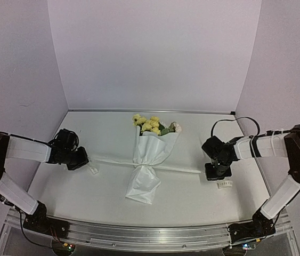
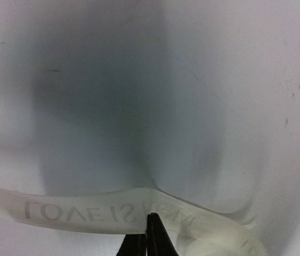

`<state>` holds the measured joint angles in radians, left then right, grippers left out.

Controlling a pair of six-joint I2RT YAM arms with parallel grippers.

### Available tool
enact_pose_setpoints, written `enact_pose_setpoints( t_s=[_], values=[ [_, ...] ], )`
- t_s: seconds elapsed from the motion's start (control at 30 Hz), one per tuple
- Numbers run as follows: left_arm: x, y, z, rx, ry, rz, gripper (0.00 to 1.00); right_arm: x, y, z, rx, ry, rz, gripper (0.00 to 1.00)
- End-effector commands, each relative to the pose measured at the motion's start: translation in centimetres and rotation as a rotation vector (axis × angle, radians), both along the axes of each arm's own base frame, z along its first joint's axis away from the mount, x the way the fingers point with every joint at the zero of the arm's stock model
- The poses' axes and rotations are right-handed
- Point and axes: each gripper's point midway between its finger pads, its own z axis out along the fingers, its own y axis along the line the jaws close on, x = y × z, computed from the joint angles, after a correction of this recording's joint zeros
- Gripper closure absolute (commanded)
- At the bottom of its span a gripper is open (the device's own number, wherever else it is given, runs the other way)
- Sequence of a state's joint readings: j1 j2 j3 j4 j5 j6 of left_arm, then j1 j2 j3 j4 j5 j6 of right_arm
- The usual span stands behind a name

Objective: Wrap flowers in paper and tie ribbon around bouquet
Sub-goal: Tie the ribbon around the folded bouquet.

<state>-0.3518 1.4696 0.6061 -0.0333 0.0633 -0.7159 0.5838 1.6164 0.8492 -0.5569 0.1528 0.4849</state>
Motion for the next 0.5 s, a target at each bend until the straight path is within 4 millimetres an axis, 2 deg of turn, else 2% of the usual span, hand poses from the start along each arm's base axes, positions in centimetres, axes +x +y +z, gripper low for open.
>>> enact_pose_setpoints(
  t_s=[0.0,0.07,0.23,0.33,0.47],
  values=[
    [-1.0,6.8,-0.4,-0.166,0.097,0.313,1.00,-2.4,-6.7,0.2,-0.002,-0.009,-0.303,1.00],
    [-1.2,8.9,-0.7,-0.171,0.116,0.376,1.00,-2.8,-8.1,0.4,0.038,-0.022,-0.380,1.00],
    [-1.6,11.6,-0.8,-0.122,0.124,0.448,1.00,-3.2,-10.0,1.0,0.134,-0.030,-0.515,1.00],
    [-1.9,11.7,-1.0,-0.142,0.125,0.461,1.00,-3.3,-10.7,1.5,0.162,-0.045,-0.545,1.00],
    [-2.4,12.7,-1.0,-0.058,0.120,0.453,1.00,-3.6,-10.7,2.1,0.145,-0.016,-0.501,1.00]
  ],
)
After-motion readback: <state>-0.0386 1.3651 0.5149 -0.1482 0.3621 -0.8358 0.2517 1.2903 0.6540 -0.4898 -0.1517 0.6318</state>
